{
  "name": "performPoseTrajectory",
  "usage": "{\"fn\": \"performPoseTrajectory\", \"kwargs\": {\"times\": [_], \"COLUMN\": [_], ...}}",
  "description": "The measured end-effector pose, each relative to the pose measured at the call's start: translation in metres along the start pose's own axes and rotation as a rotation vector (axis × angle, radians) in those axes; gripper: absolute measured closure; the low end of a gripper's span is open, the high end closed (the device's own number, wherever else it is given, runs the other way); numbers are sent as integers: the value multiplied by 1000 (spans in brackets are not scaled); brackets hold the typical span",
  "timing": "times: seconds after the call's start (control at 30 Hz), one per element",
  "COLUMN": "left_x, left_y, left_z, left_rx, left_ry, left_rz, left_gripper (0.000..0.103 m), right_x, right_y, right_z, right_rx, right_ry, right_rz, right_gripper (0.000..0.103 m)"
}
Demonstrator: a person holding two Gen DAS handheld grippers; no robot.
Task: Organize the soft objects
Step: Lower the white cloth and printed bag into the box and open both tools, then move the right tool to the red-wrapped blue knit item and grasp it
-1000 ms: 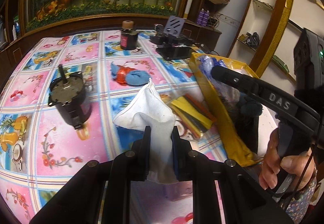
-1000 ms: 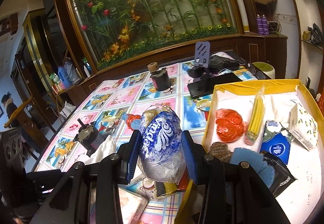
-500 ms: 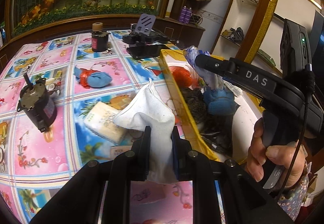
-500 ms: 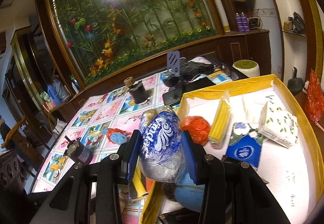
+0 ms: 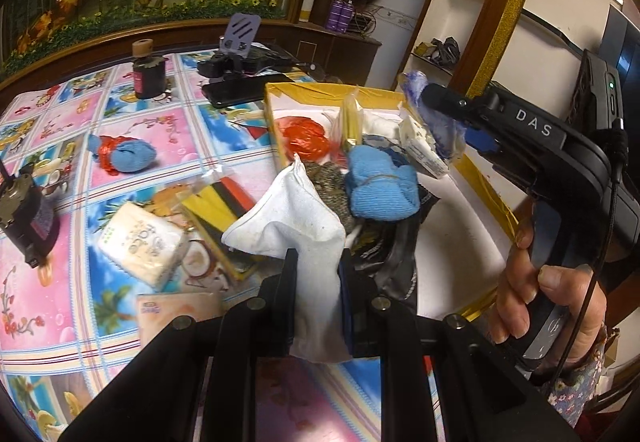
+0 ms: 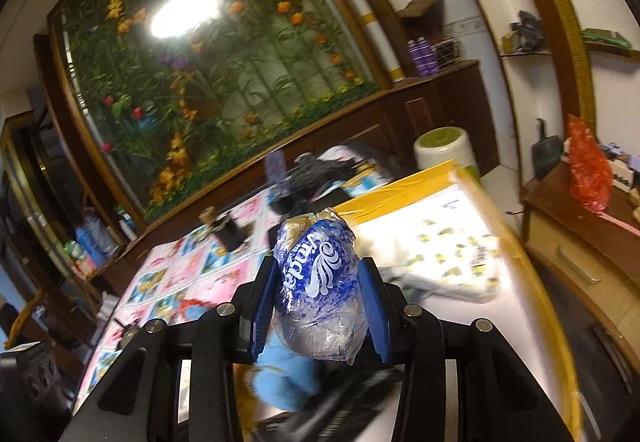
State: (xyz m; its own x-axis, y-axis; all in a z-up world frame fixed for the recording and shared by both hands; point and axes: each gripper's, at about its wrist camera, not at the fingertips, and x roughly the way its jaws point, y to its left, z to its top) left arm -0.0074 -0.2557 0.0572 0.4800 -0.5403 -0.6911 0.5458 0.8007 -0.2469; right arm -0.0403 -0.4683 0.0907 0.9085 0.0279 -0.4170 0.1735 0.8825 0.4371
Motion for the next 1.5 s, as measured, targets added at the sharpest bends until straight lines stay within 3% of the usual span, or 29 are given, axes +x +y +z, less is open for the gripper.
{"fn": "performPoseTrajectory", "kwargs": {"times": [0.2, 0.33, 0.5, 0.7, 0.83, 0.97, 1.07, 1.27, 1.5], "left_x": [12, 23, 35, 43, 43, 38, 35, 29, 17], "left_y": [-31, -57, -74, -74, -73, -71, -71, -71, -69], "left_z": [5, 5, 4, 5, 5, 5, 6, 6, 7], "left_rx": [34, 85, 122, 118, 111, 102, 106, 110, 107], "left_ry": [8, 25, 53, 67, 68, 52, 39, 13, -28], "left_rz": [-50, -72, -99, -109, -111, -117, -116, -119, -123], "left_gripper": [86, 86, 86, 80, 63, 52, 51, 51, 45], "right_x": [-10, -15, -33, -29, -29, -28, -30, -40, -39], "right_y": [-26, -35, -29, -34, -36, -36, -34, -34, -28], "right_z": [4, 4, 2, 2, 2, 3, 3, 5, 5], "right_rx": [25, 32, -35, -14, -12, -5, -9, 17, -2], "right_ry": [-24, -25, -99, -61, -52, -61, -77, -142, -152], "right_rz": [-138, -176, -238, -247, -257, -265, -271, -228, -224], "right_gripper": [59, 59, 59, 58, 57, 50, 42, 41, 41]}}
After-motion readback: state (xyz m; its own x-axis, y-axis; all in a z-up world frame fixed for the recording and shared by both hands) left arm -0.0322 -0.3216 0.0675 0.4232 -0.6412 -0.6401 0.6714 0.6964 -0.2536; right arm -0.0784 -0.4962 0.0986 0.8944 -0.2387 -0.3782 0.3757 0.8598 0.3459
